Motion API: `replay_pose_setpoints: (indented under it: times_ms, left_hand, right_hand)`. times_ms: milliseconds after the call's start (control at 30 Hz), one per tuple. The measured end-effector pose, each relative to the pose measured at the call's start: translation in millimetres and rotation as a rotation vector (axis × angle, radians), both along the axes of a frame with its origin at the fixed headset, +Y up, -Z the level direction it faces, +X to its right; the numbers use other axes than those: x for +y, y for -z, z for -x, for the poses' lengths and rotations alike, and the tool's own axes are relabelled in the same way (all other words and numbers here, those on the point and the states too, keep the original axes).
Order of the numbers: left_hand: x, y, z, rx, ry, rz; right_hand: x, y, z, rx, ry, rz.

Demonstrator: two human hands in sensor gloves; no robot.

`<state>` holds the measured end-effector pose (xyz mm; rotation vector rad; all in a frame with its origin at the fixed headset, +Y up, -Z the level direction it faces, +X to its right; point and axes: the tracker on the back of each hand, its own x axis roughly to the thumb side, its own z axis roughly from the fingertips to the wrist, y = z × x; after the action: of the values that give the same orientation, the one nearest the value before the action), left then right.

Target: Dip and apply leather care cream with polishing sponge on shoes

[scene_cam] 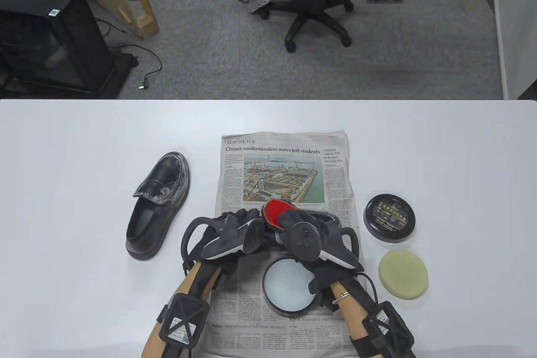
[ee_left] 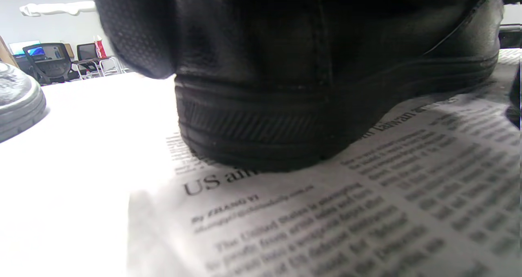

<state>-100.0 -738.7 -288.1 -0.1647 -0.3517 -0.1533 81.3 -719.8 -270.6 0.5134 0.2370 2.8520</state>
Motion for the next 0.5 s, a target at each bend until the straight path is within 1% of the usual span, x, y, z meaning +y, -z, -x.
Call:
replay_pose_setpoints:
  times_ms: [100, 233, 367, 500]
  left_hand:
    - [-0.5, -0.2, 0.4, 0.002, -0.006, -0.008]
    - [-1.4, -0.9, 1.0, 0.0, -0.023, -0.029]
    - [-2.4, -1.7, 2.2, 0.006, -0.037, -0.052]
    - [-2.5, -2.0, 2.1, 0.012, -0.039, -0.058]
  right_hand:
    - [-8.6, 9.4, -12.4, -0.071, -0.031, 0.027]
    - [-15.8, 8.7, -40.1, -0.157, -0.194, -0.011]
    - [-16.1, -6.4, -64.8, -0.199, -0.279, -0.063]
    - [-16.6, -27.6, -66.8, -0.132, -0.277, -0.105]
